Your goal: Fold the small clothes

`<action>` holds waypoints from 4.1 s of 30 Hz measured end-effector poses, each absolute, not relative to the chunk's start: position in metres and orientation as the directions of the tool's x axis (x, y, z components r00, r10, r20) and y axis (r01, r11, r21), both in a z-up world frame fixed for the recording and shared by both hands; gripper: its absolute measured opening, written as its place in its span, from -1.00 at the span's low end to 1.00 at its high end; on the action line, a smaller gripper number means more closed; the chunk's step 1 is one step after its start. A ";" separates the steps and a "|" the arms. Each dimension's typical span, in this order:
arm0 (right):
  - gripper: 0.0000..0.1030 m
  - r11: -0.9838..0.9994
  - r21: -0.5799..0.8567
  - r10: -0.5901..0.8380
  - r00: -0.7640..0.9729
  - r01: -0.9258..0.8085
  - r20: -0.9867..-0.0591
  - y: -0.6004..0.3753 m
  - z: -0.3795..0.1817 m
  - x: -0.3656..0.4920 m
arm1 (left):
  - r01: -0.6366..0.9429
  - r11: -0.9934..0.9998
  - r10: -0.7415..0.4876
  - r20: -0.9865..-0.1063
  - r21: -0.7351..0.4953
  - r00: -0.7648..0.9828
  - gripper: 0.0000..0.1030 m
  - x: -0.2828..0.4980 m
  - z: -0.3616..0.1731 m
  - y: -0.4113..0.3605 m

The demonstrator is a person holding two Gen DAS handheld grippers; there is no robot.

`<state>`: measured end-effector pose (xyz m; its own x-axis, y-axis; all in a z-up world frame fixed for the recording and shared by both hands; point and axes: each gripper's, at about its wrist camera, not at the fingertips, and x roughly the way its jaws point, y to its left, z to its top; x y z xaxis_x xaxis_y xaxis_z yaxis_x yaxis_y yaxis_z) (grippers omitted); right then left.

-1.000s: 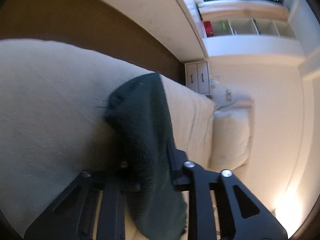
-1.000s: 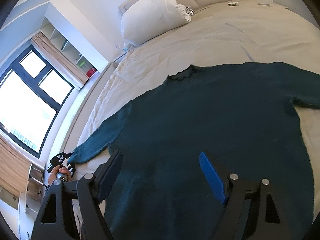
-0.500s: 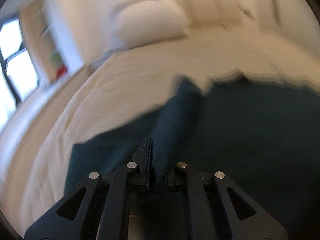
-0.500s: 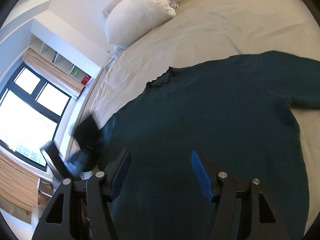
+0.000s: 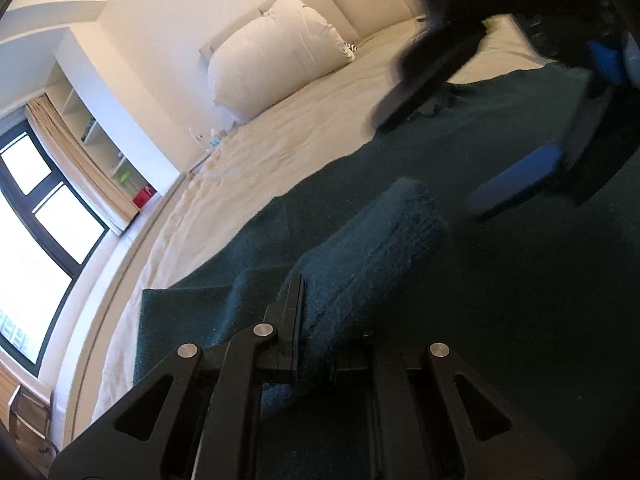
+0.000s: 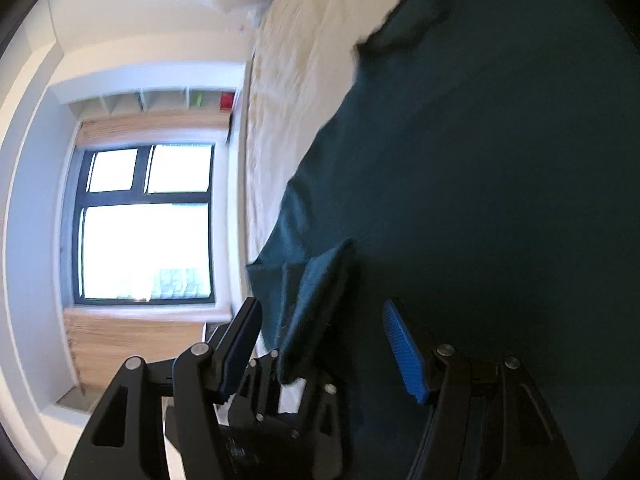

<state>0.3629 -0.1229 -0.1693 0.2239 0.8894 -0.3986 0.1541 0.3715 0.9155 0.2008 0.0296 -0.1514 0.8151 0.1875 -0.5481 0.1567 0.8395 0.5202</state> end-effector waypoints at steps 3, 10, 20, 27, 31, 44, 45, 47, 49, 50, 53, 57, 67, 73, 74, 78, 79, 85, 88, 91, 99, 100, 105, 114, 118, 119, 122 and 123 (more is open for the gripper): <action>0.27 0.389 0.911 0.895 0.177 0.140 -0.409 -0.104 -0.173 0.372 | 0.155 0.841 0.191 -0.554 0.518 0.810 -0.83 0.206 -0.149 0.030; -0.82 0.511 0.858 0.844 0.162 0.044 -0.511 -0.097 -0.163 0.381 | 0.215 0.881 0.108 -0.621 0.422 0.776 -0.69 0.204 -0.132 0.042; -0.83 0.655 0.744 0.661 0.375 0.133 -0.650 -0.217 -0.141 0.375 | 0.114 0.991 -0.133 -0.646 -0.070 0.751 0.38 0.171 -0.084 0.131; -0.83 0.706 0.668 0.536 0.440 0.233 -0.720 -0.278 -0.147 0.372 | -0.122 0.941 -0.110 -0.628 -0.314 0.770 0.38 0.158 -0.079 0.199; -0.83 0.729 0.643 0.512 0.436 0.236 -0.740 -0.284 -0.147 0.367 | -0.168 0.910 -0.117 -0.625 -0.378 0.771 0.36 0.164 -0.075 0.224; -0.83 0.751 0.612 0.484 0.423 0.248 -0.766 -0.300 -0.160 0.351 | -0.005 0.939 -0.237 -0.656 -0.345 0.716 -0.02 0.256 -0.064 0.179; -0.83 0.748 0.614 0.485 0.425 0.251 -0.764 -0.300 -0.161 0.351 | 0.006 0.945 -0.238 -0.673 -0.328 0.700 -0.08 0.267 -0.069 0.172; -0.83 0.750 0.612 0.481 0.429 0.251 -0.765 -0.298 -0.162 0.351 | 0.028 0.954 -0.239 -0.702 -0.298 0.671 -0.17 0.283 -0.081 0.158; -0.83 0.761 0.602 0.472 0.430 0.242 -0.770 -0.297 -0.161 0.351 | 0.040 0.963 -0.227 -0.725 -0.266 0.651 -0.17 0.291 -0.091 0.148; -0.83 0.765 0.597 0.467 0.431 0.240 -0.772 -0.295 -0.160 0.352 | 0.039 0.970 -0.208 -0.742 -0.239 0.637 -0.17 0.295 -0.099 0.143; -0.83 0.776 0.582 0.449 0.436 0.243 -0.780 -0.300 -0.158 0.349 | 0.030 0.972 -0.203 -0.765 -0.234 0.612 -0.19 0.299 -0.119 0.140; -0.84 0.782 0.573 0.434 0.443 0.247 -0.784 -0.303 -0.158 0.350 | 0.040 0.975 -0.198 -0.764 -0.220 0.614 -0.20 0.297 -0.124 0.139; -0.86 0.784 0.572 0.421 0.469 0.243 -0.776 -0.304 -0.157 0.344 | 0.068 0.981 -0.183 -0.760 -0.180 0.624 -0.20 0.286 -0.120 0.131; -0.86 0.784 0.568 0.414 0.473 0.248 -0.778 -0.304 -0.159 0.344 | 0.073 0.987 -0.160 -0.764 -0.147 0.625 -0.20 0.286 -0.122 0.125; -0.86 0.790 0.561 0.406 0.474 0.248 -0.782 -0.303 -0.160 0.345 | 0.073 0.989 -0.147 -0.769 -0.130 0.622 -0.20 0.287 -0.124 0.124; -0.87 0.801 0.544 0.387 0.478 0.249 -0.789 -0.302 -0.161 0.349 | 0.075 0.992 -0.129 -0.773 -0.105 0.621 -0.20 0.287 -0.127 0.121; -0.87 0.810 0.535 0.380 0.478 0.242 -0.792 -0.301 -0.162 0.349 | 0.077 0.992 -0.124 -0.775 -0.096 0.620 -0.20 0.287 -0.129 0.120; -0.74 0.868 0.405 0.210 0.527 0.287 -0.823 -0.307 -0.128 0.331 | 0.088 0.994 -0.106 -0.771 -0.065 0.628 -0.17 0.285 -0.136 0.117; -0.74 0.851 0.494 0.302 0.602 0.179 -0.739 -0.288 -0.101 0.318 | 0.087 0.996 -0.081 -0.770 -0.033 0.632 -0.14 0.285 -0.137 0.111; -0.44 0.815 0.579 0.481 0.551 0.004 -0.682 -0.247 -0.106 0.320 | 0.084 0.996 -0.073 -0.770 -0.026 0.634 -0.11 0.286 -0.138 0.110; -0.94 0.606 0.744 0.470 0.628 0.281 -0.620 -0.349 -0.173 0.297 | 0.100 0.990 -0.143 -0.762 -0.102 0.632 -0.08 0.286 -0.138 0.120; -0.64 0.619 0.718 0.398 0.660 0.319 -0.637 -0.370 -0.165 0.282 | 0.099 0.989 -0.145 -0.761 -0.106 0.632 -0.08 0.286 -0.138 0.121; 0.32 0.516 0.733 0.087 0.824 0.443 -0.560 -0.487 -0.129 0.153 | 0.069 0.979 -0.190 -0.747 -0.190 0.637 0.07 0.278 -0.124 0.128; 0.33 0.118 0.813 -0.082 0.821 0.571 -0.565 -0.602 -0.177 0.022 | 0.018 0.933 -0.290 -0.719 -0.360 0.632 0.29 0.243 -0.108 0.131; 0.43 0.069 0.837 -0.121 0.837 0.543 -0.533 -0.617 -0.181 0.036 | 0.022 0.917 -0.326 -0.718 -0.397 0.616 0.29 0.232 -0.104 0.122; 0.43 0.065 0.837 -0.129 0.836 0.543 -0.533 -0.621 -0.182 0.043 | 0.022 0.910 -0.340 -0.716 -0.413 0.609 0.29 0.230 -0.104 0.122; 0.43 0.043 0.843 -0.142 0.838 0.537 -0.527 -0.633 -0.183 0.055 | 0.035 0.899 -0.368 -0.710 -0.437 0.601 0.29 0.226 -0.100 0.117; 0.37 0.036 0.842 -0.152 0.836 0.538 -0.527 -0.634 -0.182 0.057 | 0.041 0.899 -0.370 -0.708 -0.436 0.601 0.29 0.225 -0.098 0.115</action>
